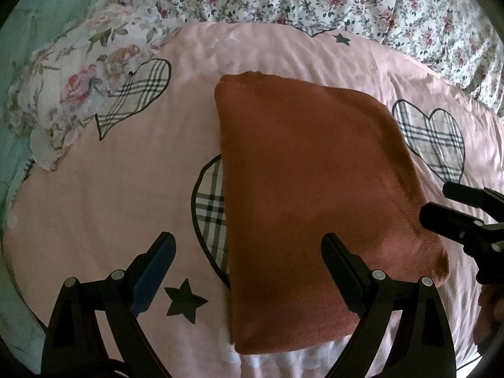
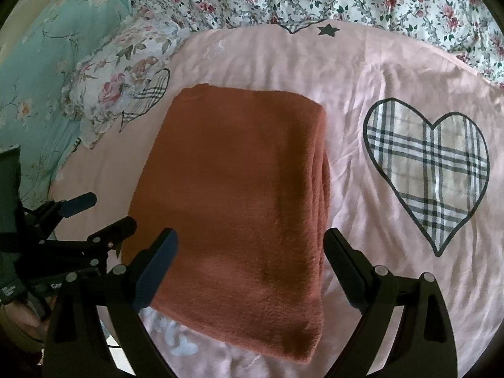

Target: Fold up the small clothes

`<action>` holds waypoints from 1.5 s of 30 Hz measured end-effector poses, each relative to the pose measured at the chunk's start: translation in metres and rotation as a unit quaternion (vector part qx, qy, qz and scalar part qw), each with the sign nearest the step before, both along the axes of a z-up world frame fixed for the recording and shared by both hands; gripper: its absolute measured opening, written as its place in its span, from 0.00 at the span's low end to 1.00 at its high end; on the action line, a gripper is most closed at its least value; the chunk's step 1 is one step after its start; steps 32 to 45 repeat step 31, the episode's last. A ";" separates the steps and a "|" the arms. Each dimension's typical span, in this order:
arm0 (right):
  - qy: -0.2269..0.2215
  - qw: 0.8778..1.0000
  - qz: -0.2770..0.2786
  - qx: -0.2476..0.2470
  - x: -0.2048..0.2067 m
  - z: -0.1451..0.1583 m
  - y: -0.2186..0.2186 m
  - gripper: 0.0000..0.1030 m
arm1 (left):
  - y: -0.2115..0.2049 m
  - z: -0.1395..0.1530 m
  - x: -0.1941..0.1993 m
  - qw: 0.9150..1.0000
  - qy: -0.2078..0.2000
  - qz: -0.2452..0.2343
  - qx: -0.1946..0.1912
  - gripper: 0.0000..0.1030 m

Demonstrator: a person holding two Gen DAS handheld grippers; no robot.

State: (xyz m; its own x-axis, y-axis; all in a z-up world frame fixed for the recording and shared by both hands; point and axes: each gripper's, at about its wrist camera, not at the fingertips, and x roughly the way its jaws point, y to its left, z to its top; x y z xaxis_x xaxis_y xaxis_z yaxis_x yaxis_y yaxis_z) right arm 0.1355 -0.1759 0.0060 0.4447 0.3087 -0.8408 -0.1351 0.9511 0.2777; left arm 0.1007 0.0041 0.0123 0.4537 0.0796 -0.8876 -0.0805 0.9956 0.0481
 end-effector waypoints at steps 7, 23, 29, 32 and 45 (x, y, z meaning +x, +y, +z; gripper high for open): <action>0.005 1.000 -0.002 0.003 -0.002 -0.005 0.004 0.91 | 0.002 -0.007 0.000 1.000 0.009 0.001 -0.008 0.91; 0.009 1.000 -0.008 0.007 0.002 -0.010 0.007 0.91 | 0.004 -0.004 0.002 1.000 0.001 -0.004 -0.010 0.91; 0.012 1.000 -0.012 0.010 0.003 -0.013 0.008 0.91 | 0.001 -0.006 0.003 1.000 -0.005 -0.012 -0.006 0.91; 0.013 1.000 -0.014 0.013 0.004 -0.014 0.008 0.91 | 0.002 -0.005 0.003 1.000 -0.008 -0.013 -0.011 0.91; 0.013 1.000 -0.014 0.013 0.004 -0.014 0.008 0.91 | 0.002 -0.005 0.003 1.000 -0.008 -0.013 -0.011 0.91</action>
